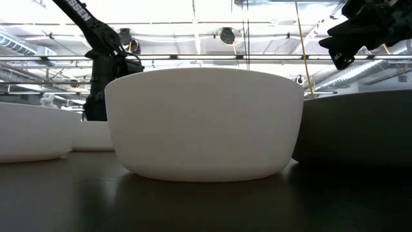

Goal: Nest bowls inside each other
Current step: Stack the top left white bowl on the black bowl

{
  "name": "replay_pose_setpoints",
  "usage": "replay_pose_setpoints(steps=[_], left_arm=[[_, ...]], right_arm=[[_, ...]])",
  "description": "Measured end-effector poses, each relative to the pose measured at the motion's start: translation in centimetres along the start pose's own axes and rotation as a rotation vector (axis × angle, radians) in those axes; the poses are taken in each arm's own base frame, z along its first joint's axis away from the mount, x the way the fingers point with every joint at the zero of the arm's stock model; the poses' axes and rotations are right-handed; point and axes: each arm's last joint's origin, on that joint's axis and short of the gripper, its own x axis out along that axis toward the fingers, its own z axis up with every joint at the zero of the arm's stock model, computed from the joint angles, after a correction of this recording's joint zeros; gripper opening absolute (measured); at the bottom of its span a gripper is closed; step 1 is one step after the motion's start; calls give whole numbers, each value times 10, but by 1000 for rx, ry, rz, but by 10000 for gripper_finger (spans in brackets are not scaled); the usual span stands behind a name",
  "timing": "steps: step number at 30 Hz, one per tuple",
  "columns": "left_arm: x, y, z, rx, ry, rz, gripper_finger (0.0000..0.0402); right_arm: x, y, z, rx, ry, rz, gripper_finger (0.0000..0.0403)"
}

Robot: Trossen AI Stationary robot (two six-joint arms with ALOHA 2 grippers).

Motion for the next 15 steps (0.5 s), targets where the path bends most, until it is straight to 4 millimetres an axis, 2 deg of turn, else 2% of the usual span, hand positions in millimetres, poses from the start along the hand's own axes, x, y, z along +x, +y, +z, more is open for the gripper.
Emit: replay_pose_setpoints(steps=[5,15], left_arm=[[0,0,1,9,-5,1,291],[0,0,0,19,-5,2,170]], right_arm=[[0,0,0,-2,0,0,121],[0,0,0,-4,0,0,121]])
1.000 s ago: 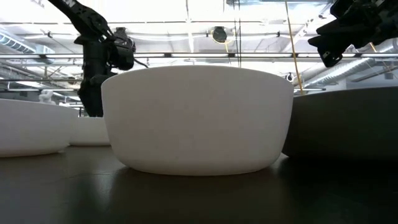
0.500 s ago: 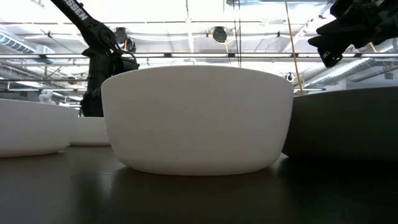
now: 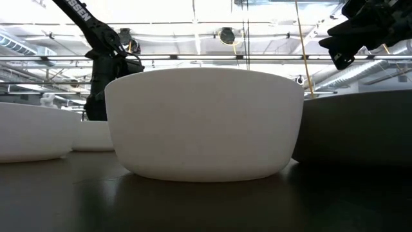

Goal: Nest bowls inside each other
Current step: Stack the top left white bowl on the black bowl

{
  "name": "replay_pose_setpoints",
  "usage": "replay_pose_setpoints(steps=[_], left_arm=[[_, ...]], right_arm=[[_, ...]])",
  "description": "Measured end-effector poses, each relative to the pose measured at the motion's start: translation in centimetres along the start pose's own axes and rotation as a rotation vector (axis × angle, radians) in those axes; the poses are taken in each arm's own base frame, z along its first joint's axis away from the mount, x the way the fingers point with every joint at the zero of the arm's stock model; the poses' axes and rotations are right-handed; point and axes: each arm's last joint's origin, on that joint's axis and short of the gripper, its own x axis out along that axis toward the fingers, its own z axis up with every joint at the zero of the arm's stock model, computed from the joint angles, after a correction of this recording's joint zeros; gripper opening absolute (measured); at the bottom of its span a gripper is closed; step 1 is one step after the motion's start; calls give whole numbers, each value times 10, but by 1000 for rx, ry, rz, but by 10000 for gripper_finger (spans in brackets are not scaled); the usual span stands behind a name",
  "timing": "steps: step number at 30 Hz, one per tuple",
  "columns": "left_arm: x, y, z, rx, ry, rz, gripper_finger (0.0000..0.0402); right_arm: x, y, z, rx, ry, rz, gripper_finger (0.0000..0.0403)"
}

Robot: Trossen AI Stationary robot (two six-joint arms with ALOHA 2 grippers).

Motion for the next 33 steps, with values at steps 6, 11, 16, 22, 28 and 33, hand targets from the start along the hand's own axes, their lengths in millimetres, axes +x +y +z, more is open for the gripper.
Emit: replay_pose_setpoints(steps=[6,11,16,22,28,33], left_arm=[[0,0,0,21,-1,1,101],[0,1,0,27,0,27,39],[-1,1,0,36,0,23,11],[-2,1,-1,54,-6,31,5],[-24,0,-10,73,-75,83,3],[-45,-2,-24,65,-125,100,2]], right_arm=[[0,0,0,0,0,0,121],[0,0,0,0,0,0,121],[0,0,0,0,0,0,121],[0,0,0,0,0,0,121],[0,0,0,2,0,0,121],[0,0,2,-2,-15,3,121]])
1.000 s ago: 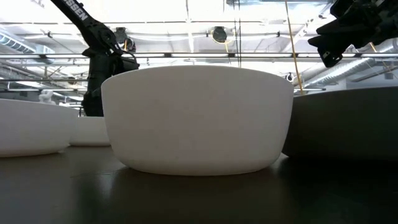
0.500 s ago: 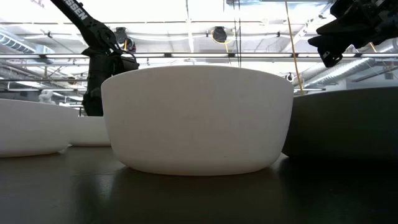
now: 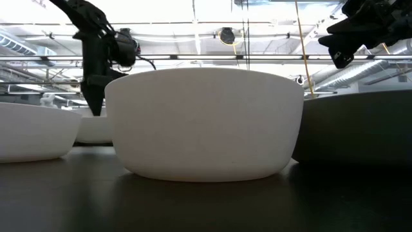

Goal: Nest bowls inside each other
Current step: Stack the top left white bowl on the black bowl

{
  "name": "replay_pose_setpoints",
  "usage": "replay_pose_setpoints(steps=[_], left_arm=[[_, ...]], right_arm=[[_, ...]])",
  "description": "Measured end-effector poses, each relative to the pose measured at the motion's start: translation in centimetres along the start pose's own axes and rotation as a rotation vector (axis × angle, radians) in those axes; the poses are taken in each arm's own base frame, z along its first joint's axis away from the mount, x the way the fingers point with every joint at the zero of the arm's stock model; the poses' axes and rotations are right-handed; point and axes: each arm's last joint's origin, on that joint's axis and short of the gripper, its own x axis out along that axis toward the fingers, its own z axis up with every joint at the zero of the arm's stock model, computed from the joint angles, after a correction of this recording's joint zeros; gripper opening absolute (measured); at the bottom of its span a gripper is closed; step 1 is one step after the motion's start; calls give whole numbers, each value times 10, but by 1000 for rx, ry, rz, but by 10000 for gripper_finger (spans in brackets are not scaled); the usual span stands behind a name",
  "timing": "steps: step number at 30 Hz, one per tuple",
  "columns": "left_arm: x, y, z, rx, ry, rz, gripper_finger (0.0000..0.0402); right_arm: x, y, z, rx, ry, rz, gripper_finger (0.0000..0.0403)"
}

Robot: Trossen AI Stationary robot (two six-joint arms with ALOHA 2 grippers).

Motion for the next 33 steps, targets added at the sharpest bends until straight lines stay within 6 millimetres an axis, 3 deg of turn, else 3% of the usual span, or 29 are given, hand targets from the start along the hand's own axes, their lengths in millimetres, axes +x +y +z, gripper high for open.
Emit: replay_pose_setpoints(steps=[10,22,33], left_arm=[[-32,-2,-17,-13,-120,17,1],[-46,-15,-30,15,-144,-22,0],[-71,-18,-55,-9,-231,-8,0]], right_arm=[[0,0,0,0,-3,-1,121],[0,0,0,20,-3,-3,121],[0,0,0,26,-3,-3,121]])
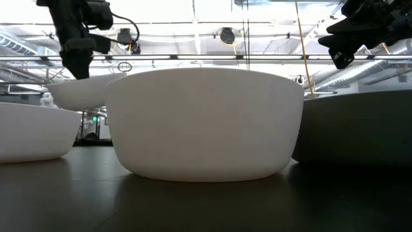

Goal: Nest bowls inside each other
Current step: Stack the top left white bowl on the black bowl

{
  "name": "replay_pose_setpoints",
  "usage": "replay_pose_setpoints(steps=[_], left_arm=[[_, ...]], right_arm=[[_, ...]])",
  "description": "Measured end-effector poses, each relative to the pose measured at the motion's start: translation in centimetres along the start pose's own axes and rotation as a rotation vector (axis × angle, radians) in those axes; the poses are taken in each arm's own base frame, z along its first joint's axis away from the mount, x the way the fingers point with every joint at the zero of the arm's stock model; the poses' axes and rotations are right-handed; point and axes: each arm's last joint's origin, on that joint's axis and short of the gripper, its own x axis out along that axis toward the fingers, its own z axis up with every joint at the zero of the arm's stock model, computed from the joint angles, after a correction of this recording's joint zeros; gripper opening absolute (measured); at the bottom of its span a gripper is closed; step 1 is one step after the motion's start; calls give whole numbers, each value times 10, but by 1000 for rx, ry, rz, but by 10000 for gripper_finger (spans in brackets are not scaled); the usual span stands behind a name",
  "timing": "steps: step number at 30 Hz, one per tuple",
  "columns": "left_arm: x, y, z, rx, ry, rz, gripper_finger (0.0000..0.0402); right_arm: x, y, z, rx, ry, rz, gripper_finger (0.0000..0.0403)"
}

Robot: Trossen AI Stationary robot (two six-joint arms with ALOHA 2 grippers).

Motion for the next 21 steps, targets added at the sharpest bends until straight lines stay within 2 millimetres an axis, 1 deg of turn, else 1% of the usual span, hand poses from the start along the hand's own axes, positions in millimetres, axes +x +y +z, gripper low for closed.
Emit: replay_pose_setpoints(steps=[7,12,17,19,21], left_arm=[[-16,-2,-11,-17,-82,-3,0],[-23,-4,-16,-18,-107,-8,0],[-25,-6,-18,-21,-120,-14,0],[-21,-8,-19,-21,-126,-20,0],[-14,-11,-22,-19,-139,-45,0]], right_arm=[[0,0,0,-1,0,0,121],[0,0,0,-3,0,0,121],[0,0,0,-3,3,-1,121],[0,0,0,-3,3,-1,121],[0,0,-1,-3,3,-1,121]])
